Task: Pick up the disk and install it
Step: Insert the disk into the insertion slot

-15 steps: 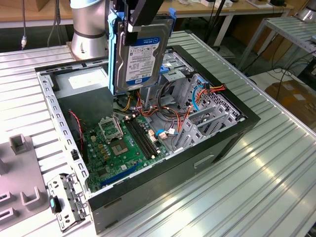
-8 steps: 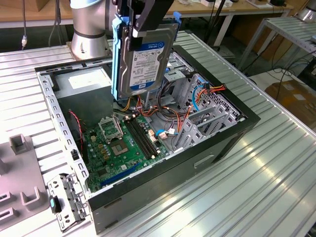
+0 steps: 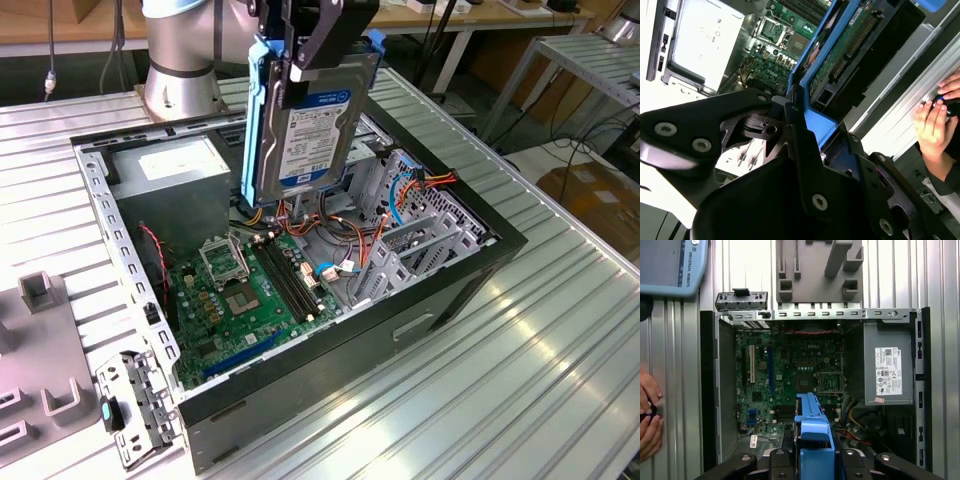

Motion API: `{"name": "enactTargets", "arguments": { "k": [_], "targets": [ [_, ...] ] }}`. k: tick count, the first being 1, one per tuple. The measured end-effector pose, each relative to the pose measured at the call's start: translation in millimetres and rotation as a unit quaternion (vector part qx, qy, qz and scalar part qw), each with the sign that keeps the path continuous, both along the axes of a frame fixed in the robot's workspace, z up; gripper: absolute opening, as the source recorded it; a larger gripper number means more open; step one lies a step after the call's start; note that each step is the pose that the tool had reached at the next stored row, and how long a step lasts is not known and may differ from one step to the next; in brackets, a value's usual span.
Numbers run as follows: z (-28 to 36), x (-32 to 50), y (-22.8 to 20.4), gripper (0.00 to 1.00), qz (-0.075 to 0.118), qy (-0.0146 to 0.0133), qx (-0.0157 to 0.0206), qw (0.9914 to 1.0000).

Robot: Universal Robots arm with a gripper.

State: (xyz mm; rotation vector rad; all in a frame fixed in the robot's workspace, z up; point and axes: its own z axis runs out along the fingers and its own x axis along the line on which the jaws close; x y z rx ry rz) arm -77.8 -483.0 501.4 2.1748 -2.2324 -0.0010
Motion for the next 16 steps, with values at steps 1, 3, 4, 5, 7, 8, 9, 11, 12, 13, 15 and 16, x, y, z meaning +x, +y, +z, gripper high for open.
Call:
{"name": "enactTargets", "arguments": {
  "k": [1,3,4,5,7,8,9,11,12,13,15,16],
  "targets": [
    [0.0,0.0,0.0,0.37,0.000,0.0000,0.0000,1.00000],
    [0.0,0.1,-0.6,0.37,0.000,0.0000,0.0000,1.00000],
    [-0.1,0.1,-1.4,0.37,0.000,0.0000,-0.0001,1.00000],
    [-0.1,0.1,-3.6,0.37,0.000,0.0000,-0.0002,1.00000],
    [-0.3,0.1,-8.8,0.37,0.000,-0.0001,-0.0001,1.00000],
    [-0.3,0.1,-11.3,0.37,0.000,-0.0001,-0.0002,1.00000],
    [-0.3,0.1,-14.1,0.37,0.000,0.0000,-0.0004,1.00000],
    [-0.4,0.2,-20.2,0.37,0.000,0.0000,-0.0009,1.00000],
    [-0.5,0.5,-22.7,0.37,0.000,0.0000,-0.0012,1.00000],
    [-0.8,2.5,-25.6,0.37,0.000,0.0000,-0.0016,1.00000],
    [-1.0,7.6,-27.8,0.37,0.000,0.0000,-0.0022,1.00000],
    [-1.1,13.0,-28.9,0.37,0.000,0.0000,-0.0031,1.00000]
  ]
}}
